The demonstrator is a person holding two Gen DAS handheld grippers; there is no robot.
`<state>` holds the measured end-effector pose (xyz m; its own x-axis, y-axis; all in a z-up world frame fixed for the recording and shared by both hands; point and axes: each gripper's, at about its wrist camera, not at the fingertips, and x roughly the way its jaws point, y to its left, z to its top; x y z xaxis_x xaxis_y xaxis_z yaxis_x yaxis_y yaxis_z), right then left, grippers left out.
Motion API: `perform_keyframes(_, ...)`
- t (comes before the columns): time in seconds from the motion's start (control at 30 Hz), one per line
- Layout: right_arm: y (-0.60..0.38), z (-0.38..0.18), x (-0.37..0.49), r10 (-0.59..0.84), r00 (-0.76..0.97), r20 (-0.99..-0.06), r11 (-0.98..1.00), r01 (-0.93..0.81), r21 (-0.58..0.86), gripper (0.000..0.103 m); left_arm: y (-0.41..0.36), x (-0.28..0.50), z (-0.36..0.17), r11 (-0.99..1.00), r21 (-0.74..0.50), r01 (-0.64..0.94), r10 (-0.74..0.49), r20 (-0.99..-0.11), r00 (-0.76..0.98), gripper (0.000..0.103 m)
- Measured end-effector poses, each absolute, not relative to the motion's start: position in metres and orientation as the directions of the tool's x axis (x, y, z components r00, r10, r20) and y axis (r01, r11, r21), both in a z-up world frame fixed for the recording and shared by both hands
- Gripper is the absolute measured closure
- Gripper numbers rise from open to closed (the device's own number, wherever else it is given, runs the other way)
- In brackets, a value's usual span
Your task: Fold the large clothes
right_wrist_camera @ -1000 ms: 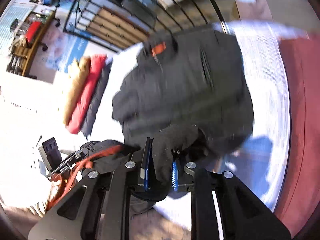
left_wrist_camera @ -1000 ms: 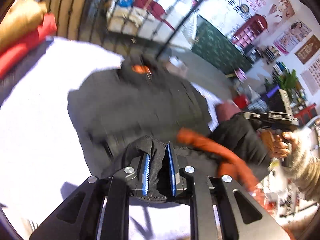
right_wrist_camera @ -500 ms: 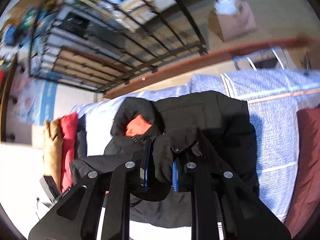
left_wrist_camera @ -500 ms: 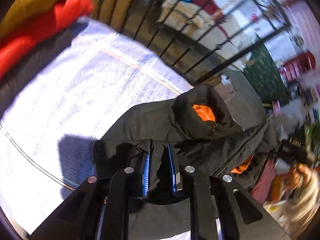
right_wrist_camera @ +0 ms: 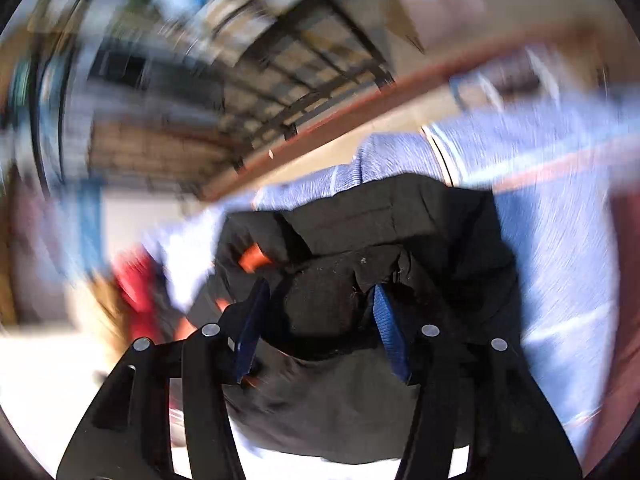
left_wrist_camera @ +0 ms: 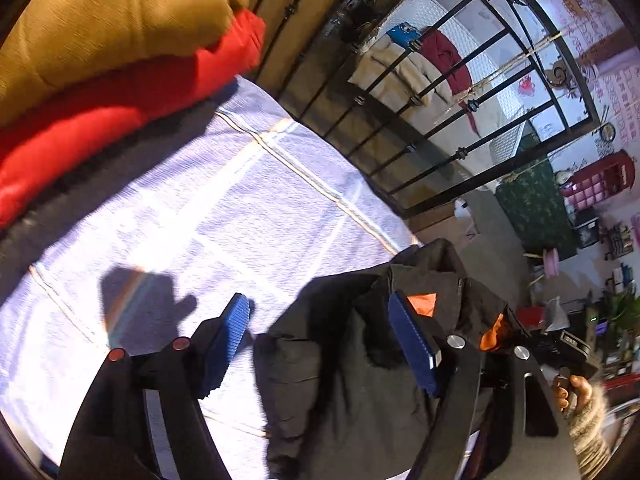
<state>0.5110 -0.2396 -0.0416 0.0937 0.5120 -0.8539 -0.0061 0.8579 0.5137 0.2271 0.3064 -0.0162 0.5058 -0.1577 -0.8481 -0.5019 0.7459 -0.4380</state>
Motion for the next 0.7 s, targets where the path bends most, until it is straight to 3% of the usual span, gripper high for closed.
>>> perform_keyframes(0.1, -0.183, -0.016, 0.476, 0.331, 0.185, -0.925, 0.901, -0.353, 0.251, 0.048, 0.289, 0.213, -0.02, 0.816, -0.341, -0.466, -0.132, -0.896, 0.425, 0.029)
perform_keyframes(0.2, -0.138, -0.003, 0.434, 0.282, 0.283, -0.917, 0.825, -0.56, 0.081, 0.045, 0.253, 0.194, -0.027, 0.876, -0.287, -0.389, -0.121, -0.91, 0.397, 0.029)
perform_keyframes(0.27, -0.124, 0.002, 0.418, 0.221, 0.414, -0.883, 0.8, -0.595, -0.079, 0.034, 0.23, 0.176, -0.03, 0.889, -0.275, -0.366, -0.12, -0.911, 0.394, 0.028)
perform_keyframes(0.33, -0.123, 0.001, 0.421, 0.074, 0.549, -0.833, 0.817, -0.512, -0.265, 0.033, 0.212, 0.155, -0.033, 0.884, -0.289, -0.367, -0.134, -0.909, 0.395, 0.028)
perform_keyframes(0.37, -0.126, 0.002, 0.427, 0.045, 0.559, -0.828, 0.836, -0.475, -0.275, 0.033, 0.204, 0.145, -0.035, 0.876, -0.305, -0.374, -0.145, -0.905, 0.399, 0.028)
perform_keyframes(0.43, -0.131, 0.007, 0.431, 0.227, 0.457, -0.86, 0.841, -0.538, -0.063, 0.033, 0.192, 0.13, -0.041, 0.867, -0.319, -0.383, -0.161, -0.907, 0.39, 0.027)
perform_keyframes(0.5, -0.115, -0.001, 0.42, 0.332, 0.295, -0.896, 0.75, -0.658, 0.061, 0.033, 0.18, 0.121, -0.047, 0.872, -0.307, -0.381, -0.159, -0.914, 0.372, 0.027)
perform_keyframes(0.67, -0.065, -0.032, 0.373, 0.3, 0.215, -0.93, 0.528, -0.849, -0.026, 0.033, 0.169, 0.107, -0.051, 0.855, -0.327, -0.402, -0.18, -0.915, 0.362, 0.027)
perform_keyframes(0.7, -0.057, -0.038, 0.367, 0.283, 0.225, -0.932, 0.503, -0.862, -0.055, 0.041, 0.169, 0.105, -0.051, 0.853, -0.327, -0.406, -0.178, -0.915, 0.363, 0.027)
